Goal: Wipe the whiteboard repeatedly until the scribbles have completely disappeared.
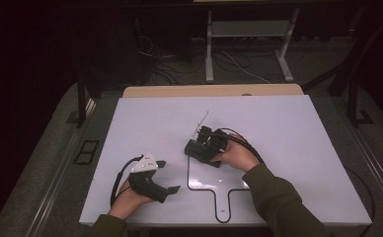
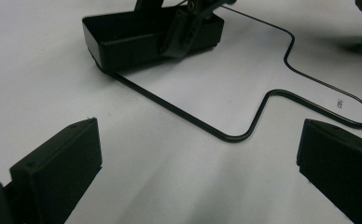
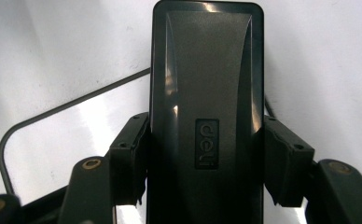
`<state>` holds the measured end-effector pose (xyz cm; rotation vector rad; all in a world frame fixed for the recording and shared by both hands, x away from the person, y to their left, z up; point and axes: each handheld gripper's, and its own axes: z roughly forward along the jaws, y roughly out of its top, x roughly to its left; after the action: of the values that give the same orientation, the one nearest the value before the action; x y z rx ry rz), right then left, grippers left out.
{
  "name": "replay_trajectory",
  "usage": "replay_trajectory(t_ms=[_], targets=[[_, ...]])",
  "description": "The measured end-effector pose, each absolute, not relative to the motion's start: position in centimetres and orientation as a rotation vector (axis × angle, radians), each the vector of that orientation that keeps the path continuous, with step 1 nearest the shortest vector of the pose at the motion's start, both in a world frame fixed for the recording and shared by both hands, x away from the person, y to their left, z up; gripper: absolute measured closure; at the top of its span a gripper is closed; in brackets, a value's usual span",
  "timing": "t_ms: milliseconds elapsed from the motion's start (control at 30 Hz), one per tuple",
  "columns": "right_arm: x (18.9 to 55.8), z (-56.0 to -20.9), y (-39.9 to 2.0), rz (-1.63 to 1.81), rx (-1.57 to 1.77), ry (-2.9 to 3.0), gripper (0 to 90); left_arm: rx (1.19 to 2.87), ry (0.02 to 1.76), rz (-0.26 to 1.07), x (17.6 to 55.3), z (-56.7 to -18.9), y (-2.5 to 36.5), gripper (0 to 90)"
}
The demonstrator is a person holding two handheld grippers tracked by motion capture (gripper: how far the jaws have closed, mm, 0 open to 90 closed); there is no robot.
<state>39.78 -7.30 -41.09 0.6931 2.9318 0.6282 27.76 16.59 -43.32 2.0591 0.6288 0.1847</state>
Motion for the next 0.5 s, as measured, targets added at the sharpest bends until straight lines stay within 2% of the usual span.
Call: replay_trajectory(t_ms=[500], targets=[[40.7,-39.5,-9.2,0.742,0.770,2.884,38.5,2.058,0.633,0.185,27.7,-43.3,16.6,0.0]])
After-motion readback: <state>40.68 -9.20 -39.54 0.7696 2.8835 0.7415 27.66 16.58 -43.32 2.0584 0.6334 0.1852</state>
